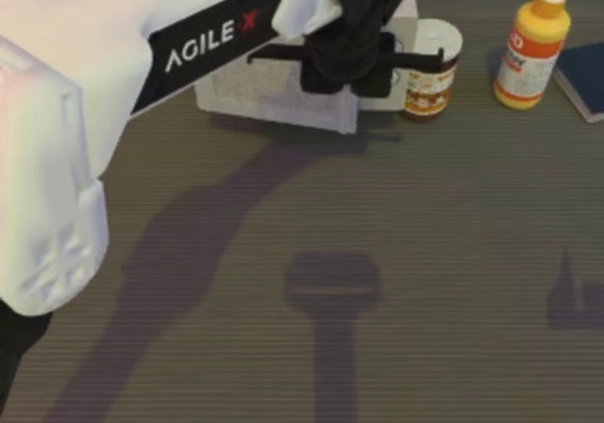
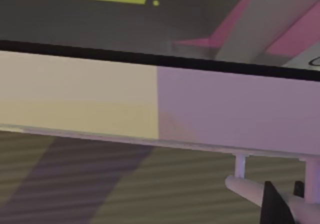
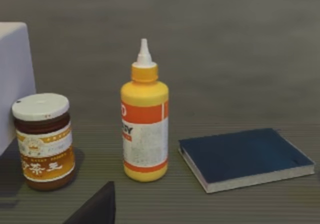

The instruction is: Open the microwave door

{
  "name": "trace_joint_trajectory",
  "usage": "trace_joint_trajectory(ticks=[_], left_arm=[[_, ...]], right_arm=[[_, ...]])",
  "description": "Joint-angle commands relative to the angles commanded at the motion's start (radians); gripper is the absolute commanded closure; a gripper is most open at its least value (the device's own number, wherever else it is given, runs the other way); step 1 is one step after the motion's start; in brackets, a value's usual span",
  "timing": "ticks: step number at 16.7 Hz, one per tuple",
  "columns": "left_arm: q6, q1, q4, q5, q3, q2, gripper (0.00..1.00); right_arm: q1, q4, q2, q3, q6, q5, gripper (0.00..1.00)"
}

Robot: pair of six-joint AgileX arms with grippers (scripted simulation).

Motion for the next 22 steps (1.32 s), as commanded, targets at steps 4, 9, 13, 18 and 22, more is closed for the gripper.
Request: trace_joint_trajectory(ticks=[4,9,13,18,22], left_arm=[[0.0,0.0,0.0,0.0,0.0,0.0,1.0],[0.0,0.0,0.0,0.0,0.0,0.0,1.0],[-0.005,-0.009,0.001,0.007,0.0,0.004,1.0],[0.039,0.001,0.042,0.022,-0.077,-0.046,1.0],[0.065,0.006,0.066,0.032,-0.122,-0.073,1.0]], right_arm=[[0.0,0.0,0.0,0.0,0.0,0.0,0.0],[0.0,0.0,0.0,0.0,0.0,0.0,0.0],[0.0,0.0,0.0,0.0,0.0,0.0,0.0],[0.0,0.0,0.0,0.0,0.0,0.0,0.0],[0.0,0.0,0.0,0.0,0.0,0.0,0.0]])
